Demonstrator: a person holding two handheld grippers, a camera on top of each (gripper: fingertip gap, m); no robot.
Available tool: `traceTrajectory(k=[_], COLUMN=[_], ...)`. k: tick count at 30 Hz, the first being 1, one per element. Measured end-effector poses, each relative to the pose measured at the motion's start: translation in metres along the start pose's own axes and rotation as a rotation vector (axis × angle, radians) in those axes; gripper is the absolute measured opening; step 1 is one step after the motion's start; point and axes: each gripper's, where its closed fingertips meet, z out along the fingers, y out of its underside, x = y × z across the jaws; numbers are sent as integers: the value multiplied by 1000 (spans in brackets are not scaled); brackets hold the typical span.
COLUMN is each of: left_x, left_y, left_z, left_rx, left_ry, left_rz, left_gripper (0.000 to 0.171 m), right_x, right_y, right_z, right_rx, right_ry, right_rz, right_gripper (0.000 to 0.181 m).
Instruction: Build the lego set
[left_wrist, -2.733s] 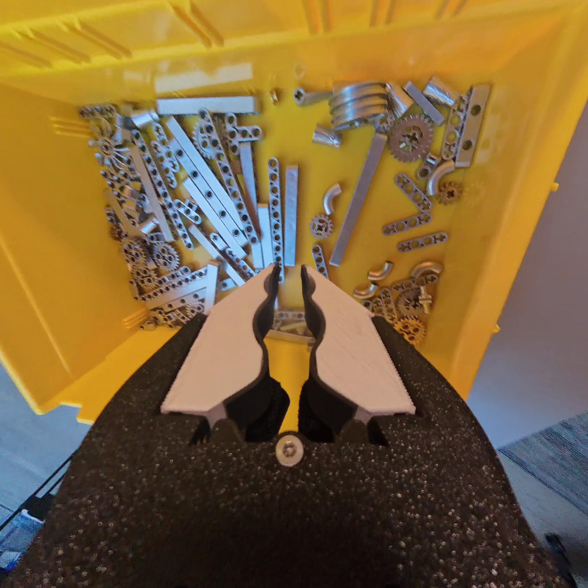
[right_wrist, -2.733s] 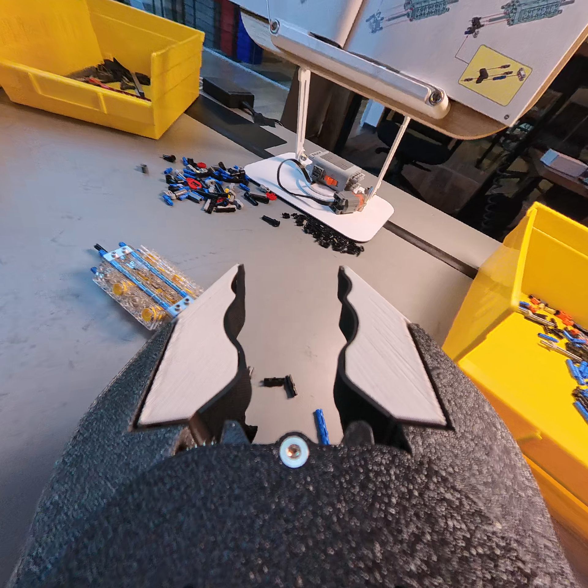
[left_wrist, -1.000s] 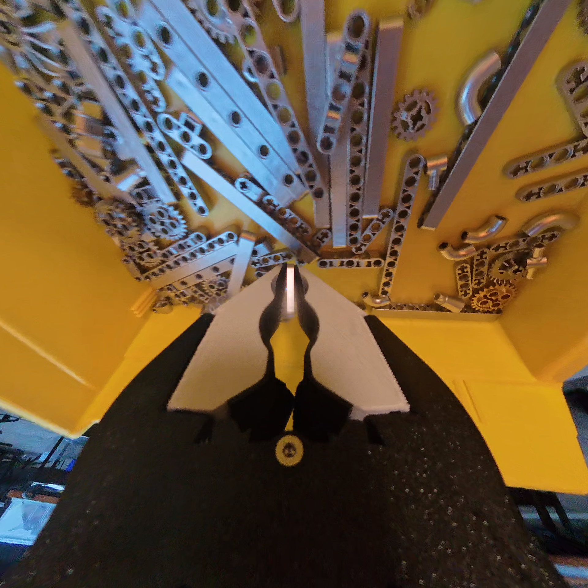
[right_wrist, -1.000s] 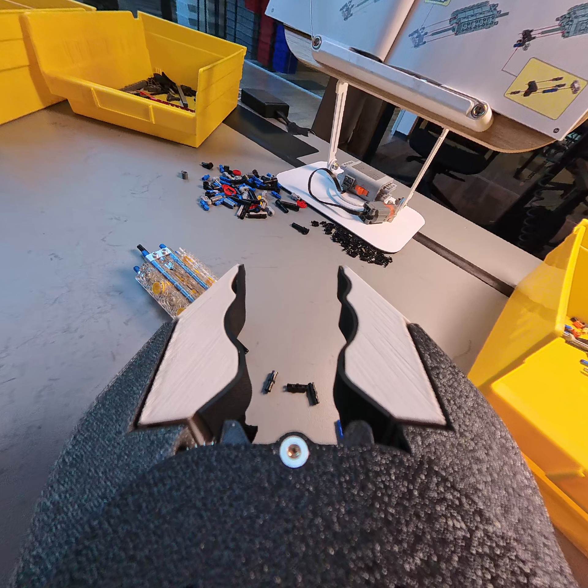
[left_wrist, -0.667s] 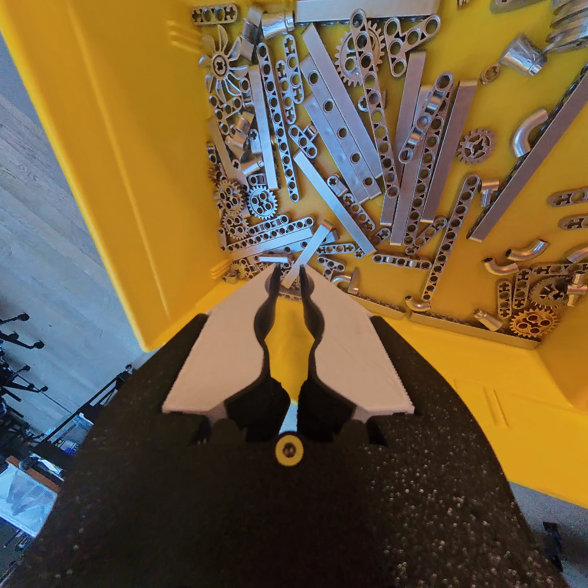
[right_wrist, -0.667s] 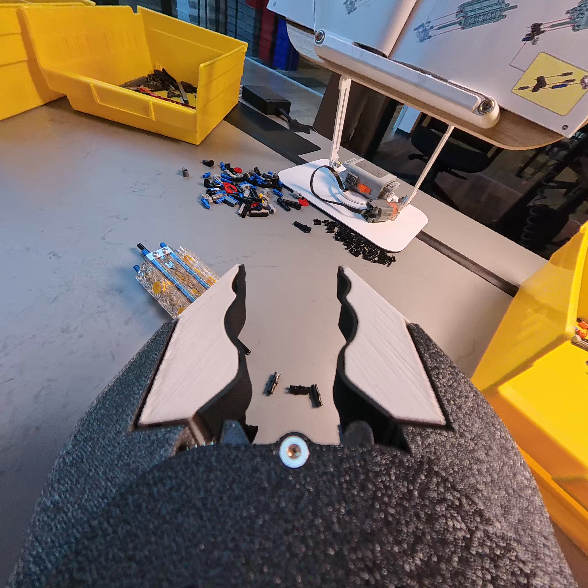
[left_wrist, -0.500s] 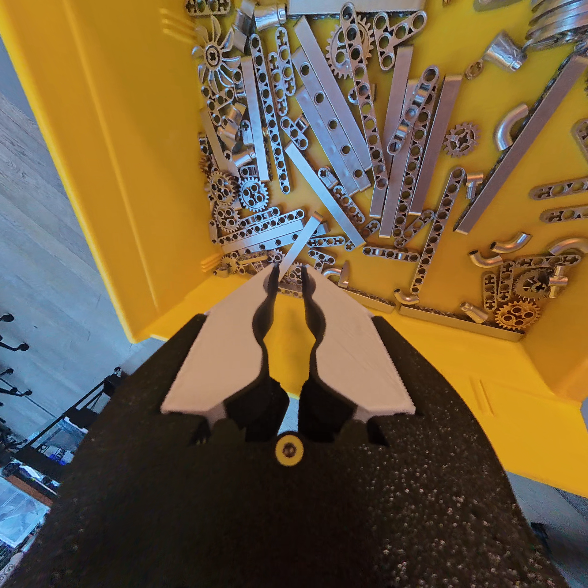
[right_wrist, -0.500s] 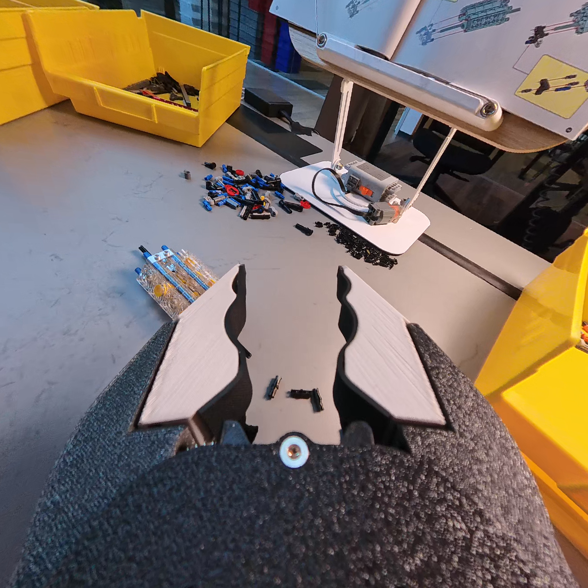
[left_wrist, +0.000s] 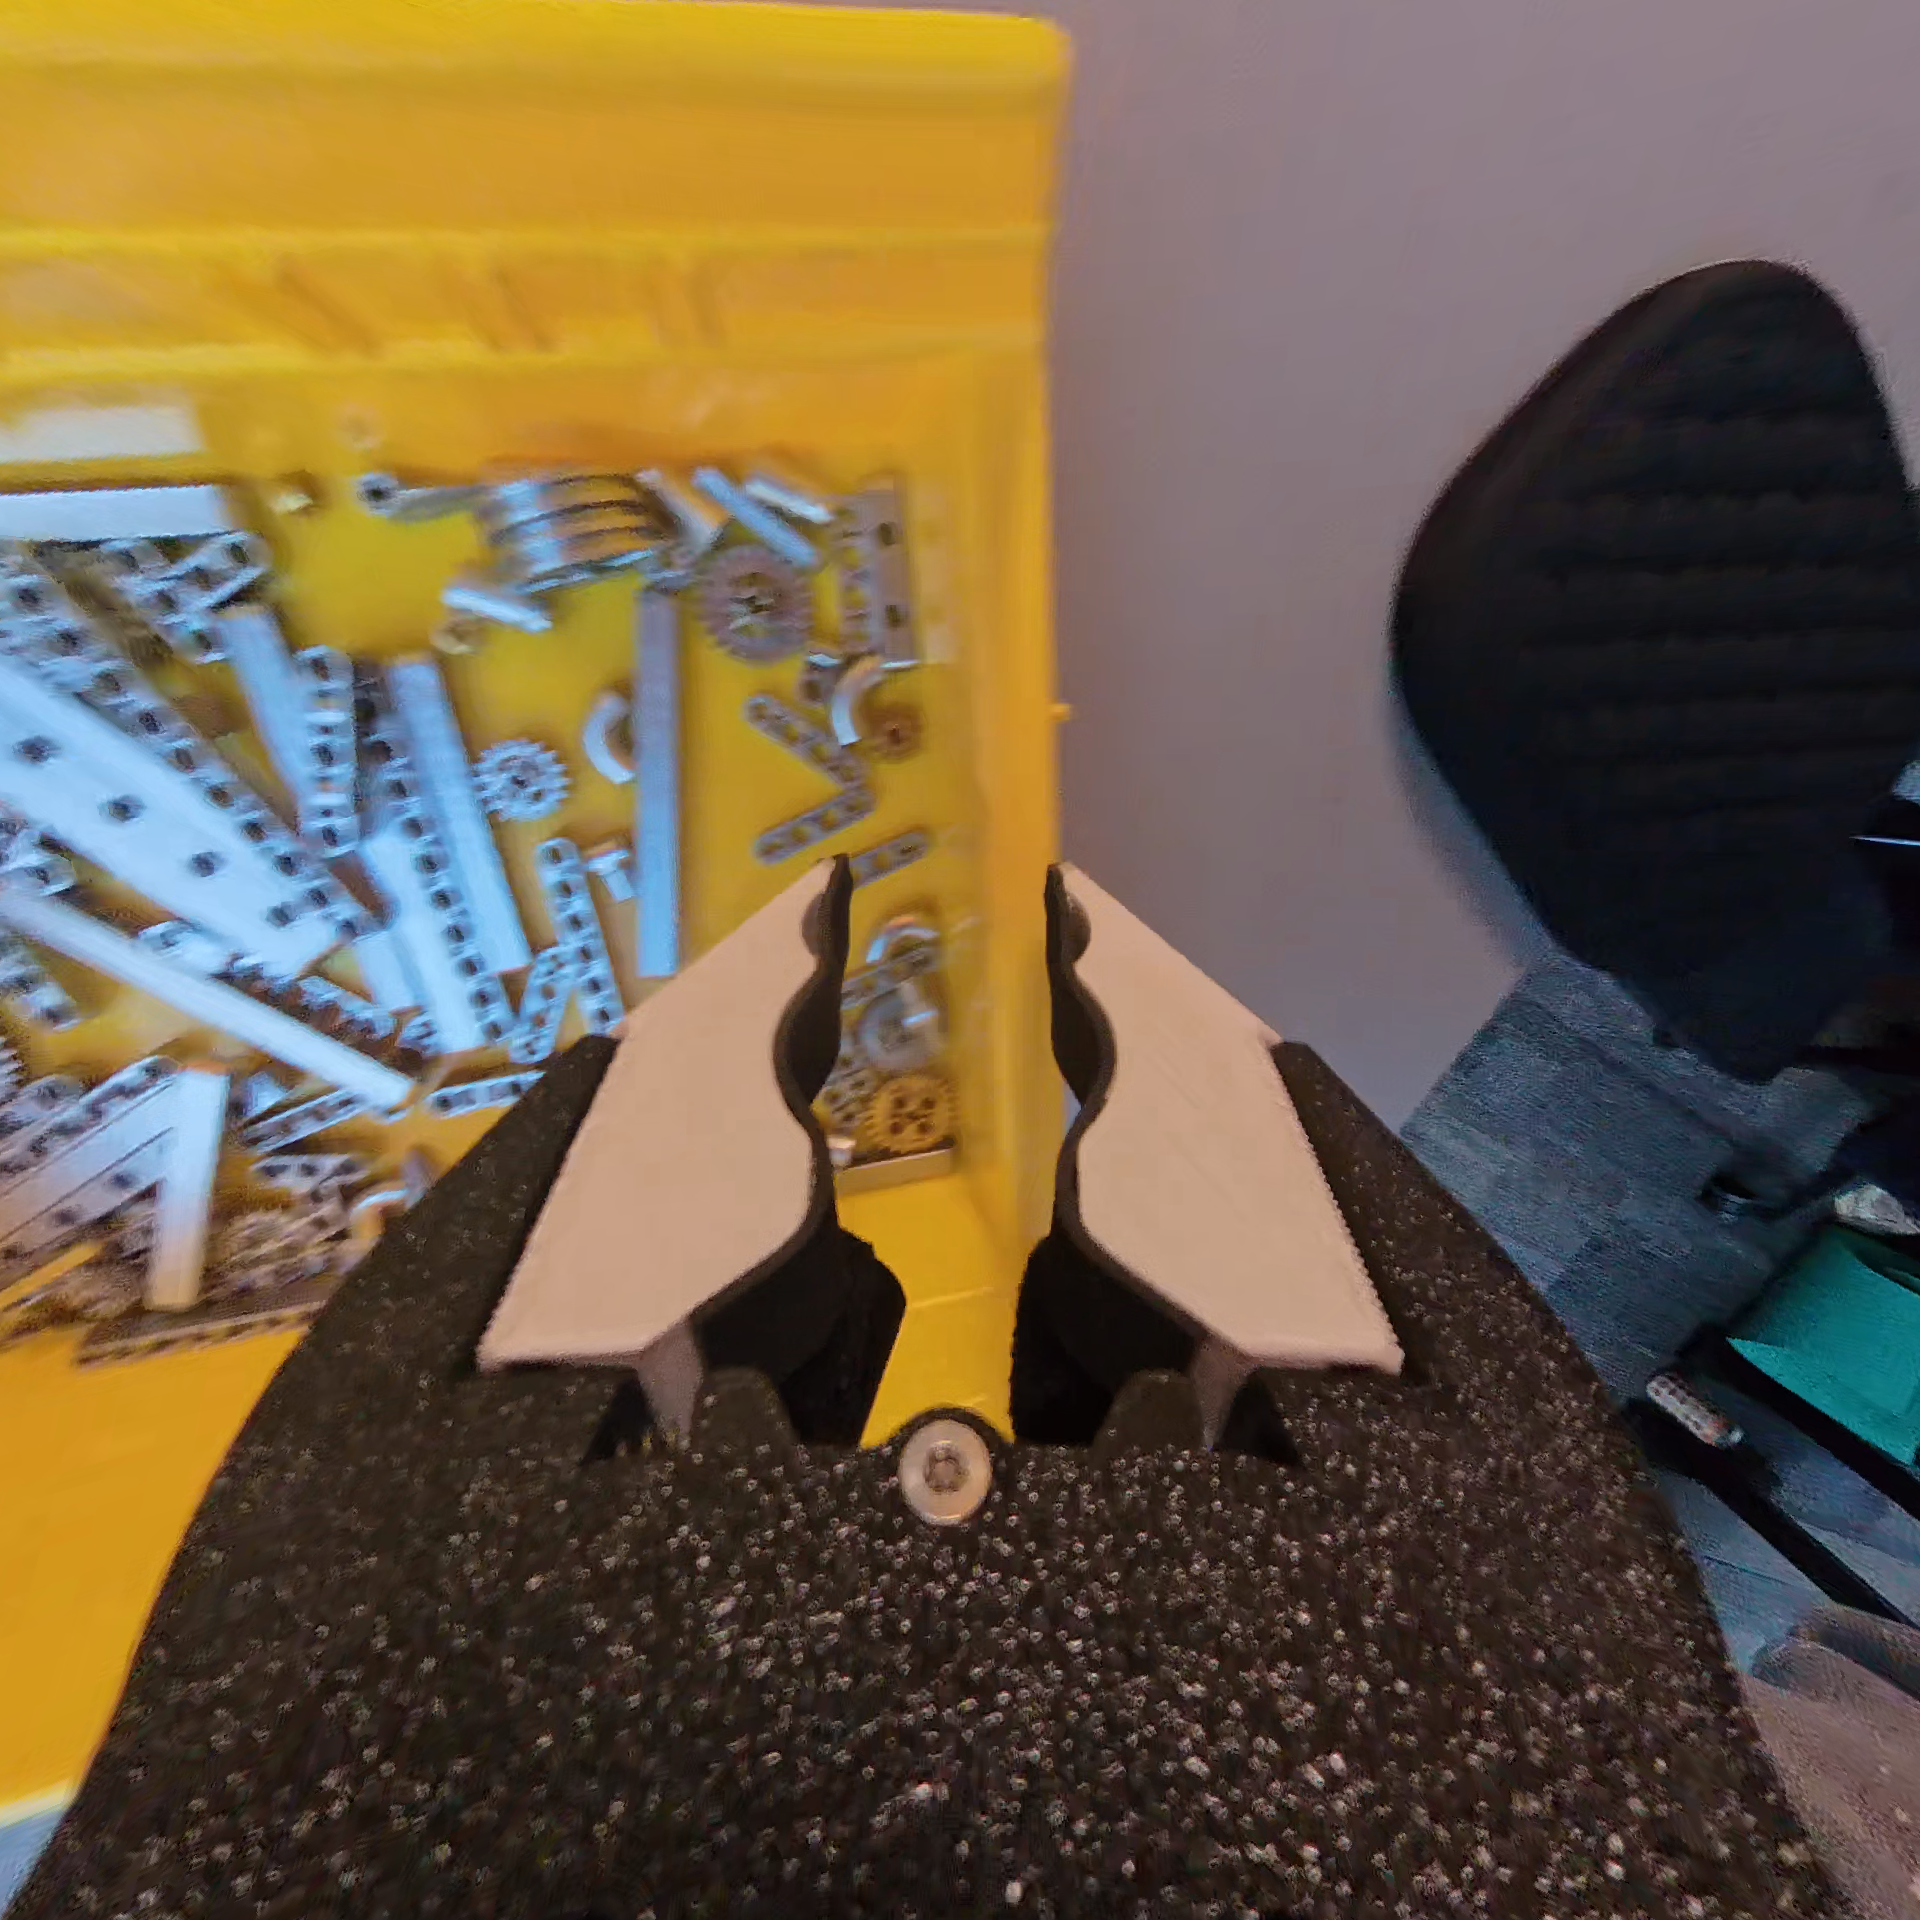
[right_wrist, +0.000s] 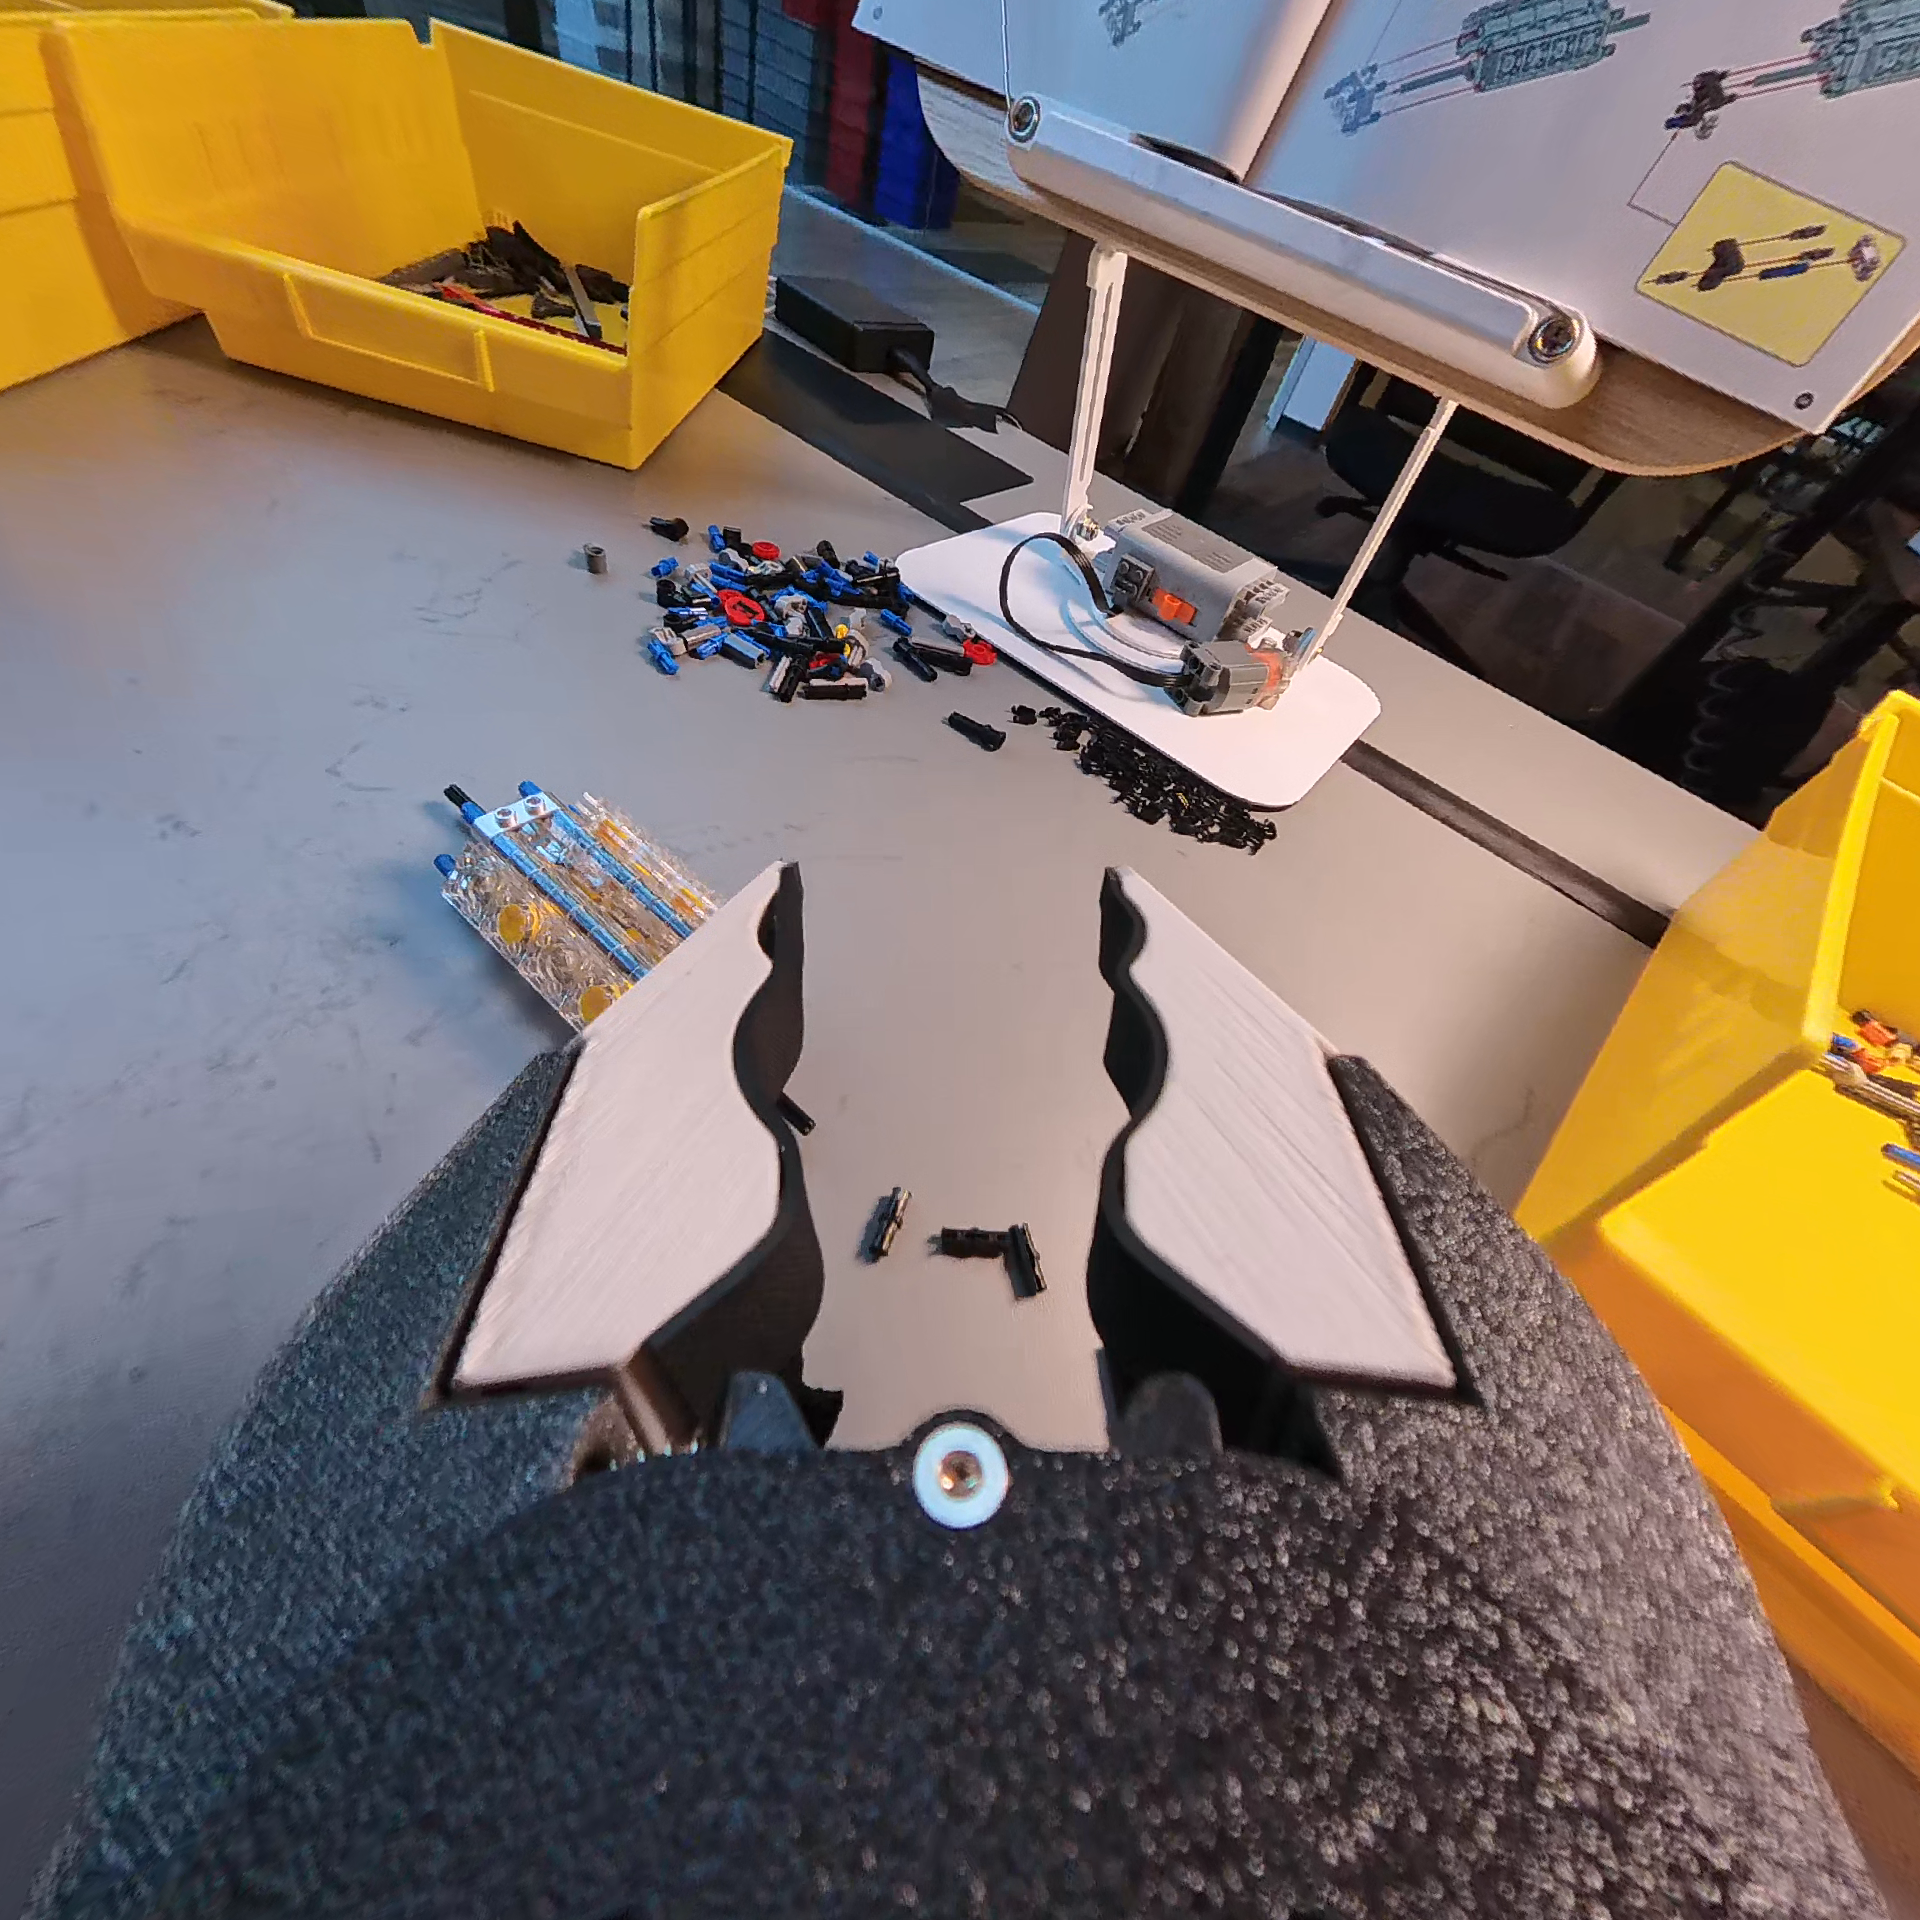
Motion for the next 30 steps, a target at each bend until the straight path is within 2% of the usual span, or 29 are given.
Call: traceTrajectory(k=[2, 3, 4, 5, 7, 9, 12, 14, 16, 18, 19, 20, 24, 30], left_x=[18, 17, 12, 12, 11, 20, 65, 83, 64, 22, 12, 15, 49, 48], left_y=[0, 5, 12, 17, 17, 15, 0, -9, -12, -1, 6, 6, -23, -22], left_z=[15, 25, 34, 42, 48, 39, 9, -9, -14, -11, -7, -2, 17, 48], left_rx=[-12, -53, -104, -134, -137, -122, -60, -43, -32, -40, -67, -83, -27, -57], left_ry=[2, -50, -109, -134, -171, -175, -73, -65, -155, -277, -292, -280, -181, -172], left_rz=[11, 23, 39, 48, 37, 8, 11, 23, -40, -154, -174, -151, -85, -76], left_gripper=[42, 40, 27, 23, 22, 20, 21, 22, 23, 24, 24, 23, 22, 22], right_x=[1, 1, 1, 1, -1, -3, -2, 0, 1, 0, -1, -2, 5, 7], right_y=[-1, -1, -2, -3, -5, -8, -8, -10, -13, -15, -16, -17, -13, -16], right_z=[0, 1, 2, 3, 6, 6, 2, 0, 1, 2, 2, 0, -11, -11], right_rx=[4, 7, 11, 15, 28, 38, 54, 72, 87, 99, 104, 106, 117, 132], right_ry=[-1, -1, -3, -6, -19, -31, -32, -26, -28, -41, -49, -54, -21, -28], right_rz=[4, 4, 2, 0, -5, -6, 1, 16, 22, 21, 19, 15, 45, 62], right_gripper=[56, 55, 55, 55, 55, 55, 55, 55, 55, 55, 55, 55, 55, 54])
